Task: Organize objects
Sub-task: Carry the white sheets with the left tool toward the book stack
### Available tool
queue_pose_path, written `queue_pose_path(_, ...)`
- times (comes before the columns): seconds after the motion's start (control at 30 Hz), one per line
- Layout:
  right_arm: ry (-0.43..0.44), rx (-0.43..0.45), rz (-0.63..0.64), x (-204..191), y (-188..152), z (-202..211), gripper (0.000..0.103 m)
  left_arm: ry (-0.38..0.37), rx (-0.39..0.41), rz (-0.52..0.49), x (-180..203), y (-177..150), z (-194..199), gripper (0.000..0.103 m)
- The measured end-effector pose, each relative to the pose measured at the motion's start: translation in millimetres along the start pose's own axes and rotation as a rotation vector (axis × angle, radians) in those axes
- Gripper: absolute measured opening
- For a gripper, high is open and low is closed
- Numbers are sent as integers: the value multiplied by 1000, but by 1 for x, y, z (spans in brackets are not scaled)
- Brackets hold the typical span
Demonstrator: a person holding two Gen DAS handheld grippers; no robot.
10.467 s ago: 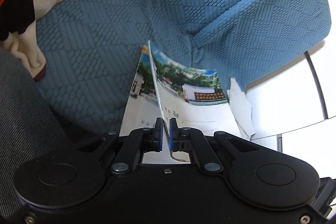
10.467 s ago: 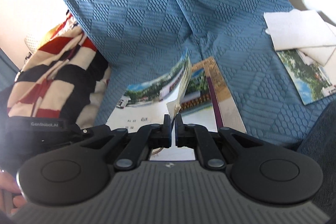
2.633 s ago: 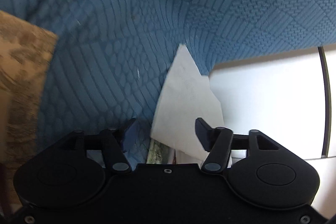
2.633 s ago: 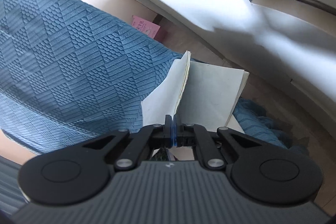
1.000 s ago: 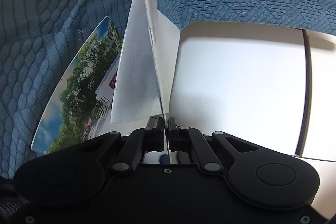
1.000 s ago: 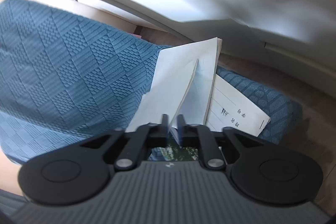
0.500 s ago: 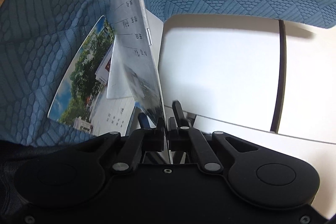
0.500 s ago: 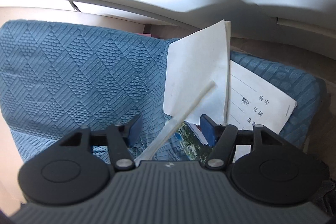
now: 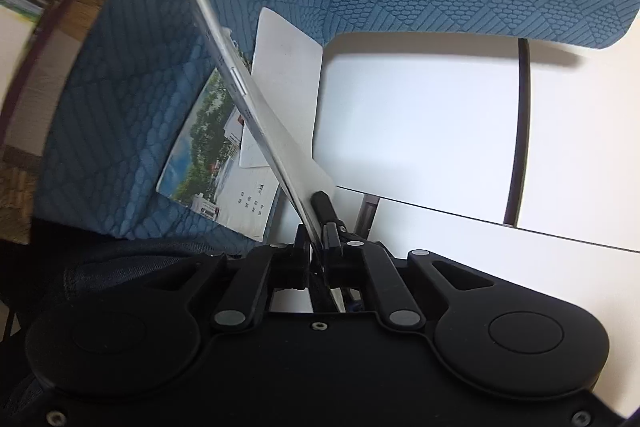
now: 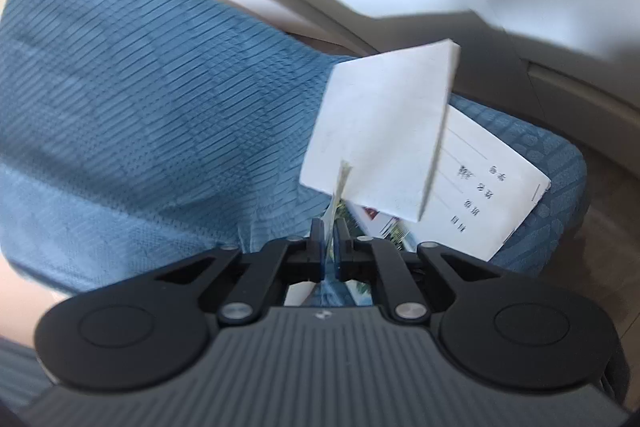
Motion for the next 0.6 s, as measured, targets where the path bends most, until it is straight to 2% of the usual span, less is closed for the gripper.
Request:
queue_pose_path(0.33,16,25,201,-79,-30,29,6,-48,30,-20,15,6,73,6)
queue_pose_path(0.6,52,46,276,-136,-52,35,6,-72,42,-88,36,24,130,8)
Point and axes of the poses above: each gripper's, at about its wrist camera, not at the fingertips, and z roughly against the way its jaws point, x to its right, y to its top, the point moved 2 cm from there along -z, roughly the way its jaws point, and after that the axes turned 6 degrees about y, right-handed, at the moved point
